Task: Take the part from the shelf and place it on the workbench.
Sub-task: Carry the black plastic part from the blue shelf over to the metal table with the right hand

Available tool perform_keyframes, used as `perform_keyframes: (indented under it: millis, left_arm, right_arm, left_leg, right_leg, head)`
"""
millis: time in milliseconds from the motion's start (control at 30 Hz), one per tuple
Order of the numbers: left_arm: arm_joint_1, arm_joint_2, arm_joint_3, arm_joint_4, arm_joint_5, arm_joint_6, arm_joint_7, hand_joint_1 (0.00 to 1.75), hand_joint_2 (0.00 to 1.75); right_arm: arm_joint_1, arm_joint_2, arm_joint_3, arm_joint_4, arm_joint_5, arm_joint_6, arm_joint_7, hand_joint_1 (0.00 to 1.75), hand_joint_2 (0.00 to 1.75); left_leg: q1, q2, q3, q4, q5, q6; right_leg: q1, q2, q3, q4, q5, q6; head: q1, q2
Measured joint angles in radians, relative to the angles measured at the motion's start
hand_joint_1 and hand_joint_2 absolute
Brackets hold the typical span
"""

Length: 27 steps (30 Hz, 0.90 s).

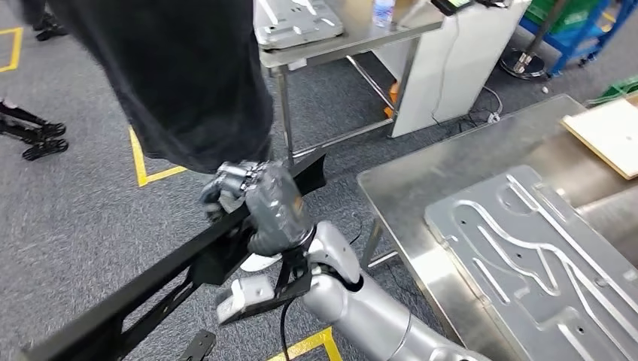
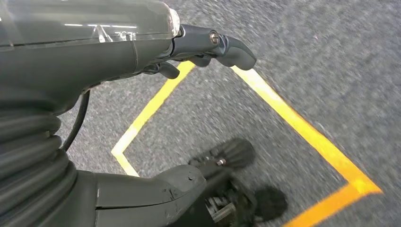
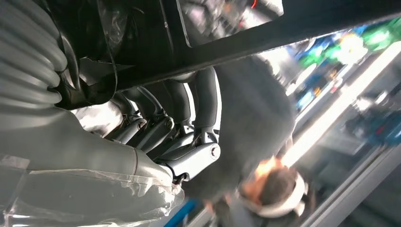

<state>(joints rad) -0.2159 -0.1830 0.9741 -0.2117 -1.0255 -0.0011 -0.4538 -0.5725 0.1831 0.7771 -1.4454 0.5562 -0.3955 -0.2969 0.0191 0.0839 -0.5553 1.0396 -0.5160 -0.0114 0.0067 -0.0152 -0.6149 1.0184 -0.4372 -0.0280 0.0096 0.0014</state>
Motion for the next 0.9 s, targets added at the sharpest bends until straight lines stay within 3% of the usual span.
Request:
perform_keyframes:
  millis: [67, 100, 133, 167, 200, 233, 300, 367, 433, 467, 533, 567, 600, 667, 700, 733, 800, 833, 900]
  left_arm:
    - [0.001, 0.000, 0.000, 0.000, 0.003, 0.000, -0.001, 0.00, 1.75]
    - [0.003, 0.000, 0.000, 0.000, 0.004, 0.001, -0.001, 0.00, 1.75]
    - [0.005, 0.000, 0.000, 0.000, 0.007, 0.003, -0.001, 0.00, 1.75]
    - [0.008, 0.000, 0.000, 0.000, 0.009, 0.004, -0.001, 0.00, 1.75]
    - [0.009, 0.000, 0.000, 0.000, 0.011, 0.007, -0.001, 0.00, 1.75]
    - [0.009, 0.000, 0.000, 0.000, 0.014, 0.010, -0.001, 0.00, 1.75]
    - [0.008, 0.000, 0.000, 0.000, 0.020, 0.017, -0.001, 0.00, 1.75]
    - [0.008, -0.001, 0.000, 0.000, 0.024, 0.020, -0.002, 0.00, 1.75]
    - [0.007, -0.004, 0.000, 0.000, 0.025, 0.021, -0.003, 0.00, 1.75]
    - [0.007, -0.007, 0.000, 0.000, 0.026, 0.020, -0.004, 0.00, 1.75]
    - [0.005, -0.011, 0.000, 0.000, 0.028, 0.019, -0.006, 0.00, 1.75]
    - [0.006, -0.012, 0.000, 0.000, 0.029, 0.017, -0.007, 0.00, 1.75]
    - [0.007, -0.013, 0.000, 0.000, 0.031, 0.015, -0.010, 0.00, 1.75]
    - [0.010, -0.013, 0.000, 0.000, 0.034, 0.008, -0.014, 0.00, 1.75]
    - [0.010, -0.013, 0.000, 0.000, 0.037, 0.004, -0.016, 0.00, 1.75]
    - [0.010, -0.014, 0.000, 0.000, 0.040, 0.000, -0.019, 0.00, 1.75]
    - [0.010, -0.017, 0.000, 0.000, 0.046, -0.004, -0.024, 0.00, 1.75]
    - [0.010, -0.019, 0.000, 0.000, 0.048, -0.005, -0.026, 0.00, 1.75]
    - [0.009, -0.021, 0.001, 0.000, 0.050, -0.002, -0.029, 0.00, 1.75]
  right_arm:
    - [-0.006, -0.008, -0.021, 0.002, 0.007, -0.002, 0.006, 1.75, 1.75]
    - [-0.007, -0.011, -0.031, 0.004, 0.011, -0.002, 0.009, 1.75, 1.75]
    - [-0.006, -0.016, -0.040, 0.007, 0.016, -0.002, 0.011, 1.75, 1.75]
    - [-0.004, -0.021, -0.050, 0.011, 0.022, -0.003, 0.012, 1.75, 1.75]
    - [-0.003, -0.025, -0.059, 0.015, 0.027, -0.003, 0.013, 1.75, 1.75]
    - [-0.001, -0.029, -0.069, 0.019, 0.033, -0.005, 0.013, 1.75, 1.75]
    - [0.000, -0.035, -0.086, 0.023, 0.043, -0.010, 0.013, 1.75, 1.75]
    - [0.003, -0.039, -0.099, 0.028, 0.048, -0.015, 0.013, 1.75, 1.75]
    - [0.007, -0.045, -0.110, 0.031, 0.049, -0.017, 0.013, 1.75, 1.75]
    - [0.008, -0.048, -0.115, 0.031, 0.049, -0.018, 0.013, 1.75, 1.75]
    - [0.008, -0.053, -0.123, 0.032, 0.055, -0.019, 0.014, 1.75, 1.75]
    - [0.008, -0.055, -0.126, 0.032, 0.059, -0.021, 0.015, 1.75, 1.75]
    - [0.009, -0.058, -0.130, 0.034, 0.066, -0.022, 0.017, 1.75, 1.75]
    - [0.011, -0.069, -0.139, 0.037, 0.079, -0.028, 0.024, 1.75, 1.75]
    - [0.012, -0.078, -0.146, 0.039, 0.086, -0.033, 0.029, 1.75, 1.75]
    - [0.012, -0.088, -0.155, 0.040, 0.094, -0.038, 0.035, 1.75, 1.75]
    - [0.007, -0.107, -0.178, 0.042, 0.114, -0.046, 0.048, 1.75, 1.75]
    - [0.002, -0.117, -0.191, 0.044, 0.124, -0.048, 0.055, 1.75, 1.75]
    - [-0.009, -0.140, -0.225, 0.049, 0.142, -0.052, 0.069, 1.75, 1.75]
  left_leg:
    - [0.003, -0.052, -0.046, 0.104, -0.057, -0.004]
    - [0.003, -0.067, -0.080, 0.175, -0.086, -0.005]
    - [0.003, -0.074, -0.111, 0.232, -0.101, -0.005]
    - [0.003, -0.077, -0.130, 0.259, -0.097, -0.004]
    - [0.003, -0.079, -0.129, 0.243, -0.072, -0.002]
    - [0.003, -0.086, -0.111, 0.190, -0.031, 0.001]
    - [0.004, -0.130, -0.060, 0.060, 0.033, 0.009]
    - [0.004, -0.166, -0.035, 0.001, 0.047, 0.014]
    - [0.003, -0.155, -0.032, -0.008, 0.048, 0.020]
    - [0.004, -0.144, -0.029, -0.015, 0.052, 0.026]
    - [0.007, -0.116, -0.022, -0.029, 0.058, 0.039]
    - [0.005, -0.102, -0.020, -0.032, 0.059, 0.044]
    - [0.004, -0.087, -0.020, -0.032, 0.058, 0.046]
    - [0.003, -0.060, -0.019, -0.032, 0.055, 0.048]
    - [0.003, -0.047, -0.018, -0.031, 0.054, 0.047]
    - [0.003, -0.036, -0.016, -0.031, 0.051, 0.046]
    - [0.000, -0.016, -0.009, -0.028, 0.043, 0.039]
    - [-0.002, -0.009, -0.006, -0.027, 0.039, 0.034]
    - [-0.007, 0.007, -0.002, -0.026, 0.033, 0.025]
  right_leg:
    - [-0.004, 0.019, 0.004, -0.005, 0.003, -0.008]
    - [-0.004, 0.031, 0.003, -0.005, 0.003, -0.010]
    - [-0.002, 0.044, 0.003, -0.003, 0.003, -0.011]
    - [-0.001, 0.058, 0.003, -0.001, 0.002, -0.011]
    - [0.000, 0.073, 0.003, 0.003, 0.001, -0.011]
    - [0.000, 0.087, 0.004, 0.007, -0.001, -0.010]
    - [-0.001, 0.112, 0.001, 0.015, -0.005, -0.004]
    - [-0.006, 0.134, -0.009, 0.020, -0.004, 0.008]
    - [-0.010, 0.155, -0.017, 0.017, 0.001, 0.022]
    - [-0.009, 0.144, -0.019, 0.018, -0.001, 0.028]
    - [-0.004, 0.087, -0.044, 0.069, -0.035, 0.037]
    - [-0.004, 0.052, -0.070, 0.125, -0.065, 0.040]
    - [-0.006, 0.034, -0.105, 0.194, -0.097, 0.044]
    - [-0.013, 0.024, -0.157, 0.292, -0.124, 0.050]
    - [-0.016, 0.021, -0.158, 0.290, -0.109, 0.053]
    - [-0.019, 0.014, -0.135, 0.245, -0.078, 0.054]
    - [-0.014, -0.023, -0.058, 0.098, -0.012, 0.050]
    - [-0.010, -0.038, -0.030, 0.043, 0.005, 0.045]
    - [0.000, -0.046, -0.015, 0.008, 0.006, 0.035]
  head:
    - [0.000, 0.000]
    - [-0.001, 0.000]
    - [-0.001, 0.000]
    - [-0.001, 0.000]
    - [-0.001, 0.000]
    - [-0.001, 0.000]
    - [0.000, 0.000]
    - [-0.001, 0.000]
    - [-0.001, 0.000]
    - [0.000, 0.000]
    - [0.001, 0.000]
    - [0.002, 0.000]
    - [0.002, 0.000]
    - [0.001, 0.000]
    - [0.002, 0.000]
    - [0.002, 0.000]
    - [0.002, 0.000]
    - [0.002, 0.000]
    - [0.001, 0.000]
